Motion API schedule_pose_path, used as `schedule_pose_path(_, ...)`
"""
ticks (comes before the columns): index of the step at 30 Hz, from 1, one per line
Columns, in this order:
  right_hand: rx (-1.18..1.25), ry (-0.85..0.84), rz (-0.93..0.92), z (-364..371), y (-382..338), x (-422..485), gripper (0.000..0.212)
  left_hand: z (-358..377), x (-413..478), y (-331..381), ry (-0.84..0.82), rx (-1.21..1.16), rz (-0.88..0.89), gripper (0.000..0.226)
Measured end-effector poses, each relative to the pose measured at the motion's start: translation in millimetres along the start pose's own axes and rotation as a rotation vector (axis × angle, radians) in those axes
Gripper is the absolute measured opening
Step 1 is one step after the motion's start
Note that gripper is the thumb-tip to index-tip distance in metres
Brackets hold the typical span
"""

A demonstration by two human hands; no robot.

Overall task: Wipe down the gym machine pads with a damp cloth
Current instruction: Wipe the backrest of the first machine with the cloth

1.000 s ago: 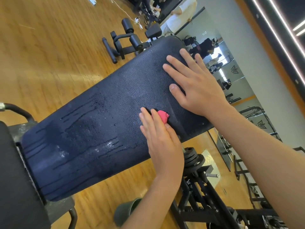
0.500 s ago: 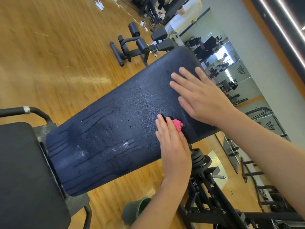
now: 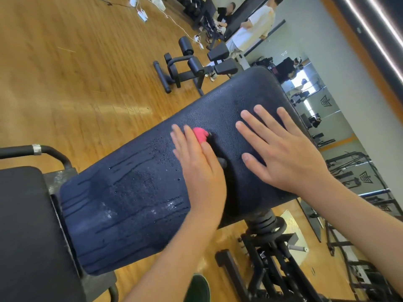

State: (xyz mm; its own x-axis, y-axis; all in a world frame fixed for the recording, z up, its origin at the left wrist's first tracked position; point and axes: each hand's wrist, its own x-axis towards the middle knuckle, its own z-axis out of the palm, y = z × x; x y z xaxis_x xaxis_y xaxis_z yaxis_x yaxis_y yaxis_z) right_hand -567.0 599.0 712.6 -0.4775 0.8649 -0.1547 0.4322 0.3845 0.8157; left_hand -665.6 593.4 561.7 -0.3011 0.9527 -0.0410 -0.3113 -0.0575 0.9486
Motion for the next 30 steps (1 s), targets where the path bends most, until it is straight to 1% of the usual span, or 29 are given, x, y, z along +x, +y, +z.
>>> schedule_pose_path(3, 0.005, -0.002, 0.005, -1.4, -0.7, -0.1, 0.065, 0.7, 33.4, 0.3, 0.016, 0.012, -0.047, 0.053)
schedule_pose_path(7, 0.003, -0.004, 0.005, -2.4, -0.2, 0.7, 0.064, 6.1, 57.2, 5.9, 0.027, 0.016, 0.028, 0.053)
schedule_pose_path(10, 0.004, -0.01, 0.005, -1.9, -0.5, 1.0, 0.065, 9.0, 68.7, 1.8, 0.017, 0.101, -0.014, 0.054)
schedule_pose_path(14, -0.002, 0.008, 0.006, 0.7, -0.7, 0.1, 0.064, 8.5, 65.8, -2.3, -0.027, 0.129, -0.007, 0.055)
schedule_pose_path(19, -0.012, 0.024, 0.006, 2.3, -1.1, 0.7, 0.063, 7.7, 58.4, -1.2, -0.029, 0.131, -0.023, 0.053)
schedule_pose_path(24, 0.001, 0.017, 0.011, 0.7, -1.8, 1.9, 0.063, 6.7, 30.5, -4.2, -0.044, 0.134, -0.03, 0.054)
schedule_pose_path(27, -0.003, -0.005, 0.016, -1.4, -2.4, 1.7, 0.064, 8.0, 17.2, -4.8, -0.035, 0.131, -0.026, 0.053)
schedule_pose_path(30, 0.0, -0.01, 0.016, -2.9, -2.7, 2.5, 0.064, 9.5, 27.7, -0.7, -0.012, 0.139, -0.036, 0.053)
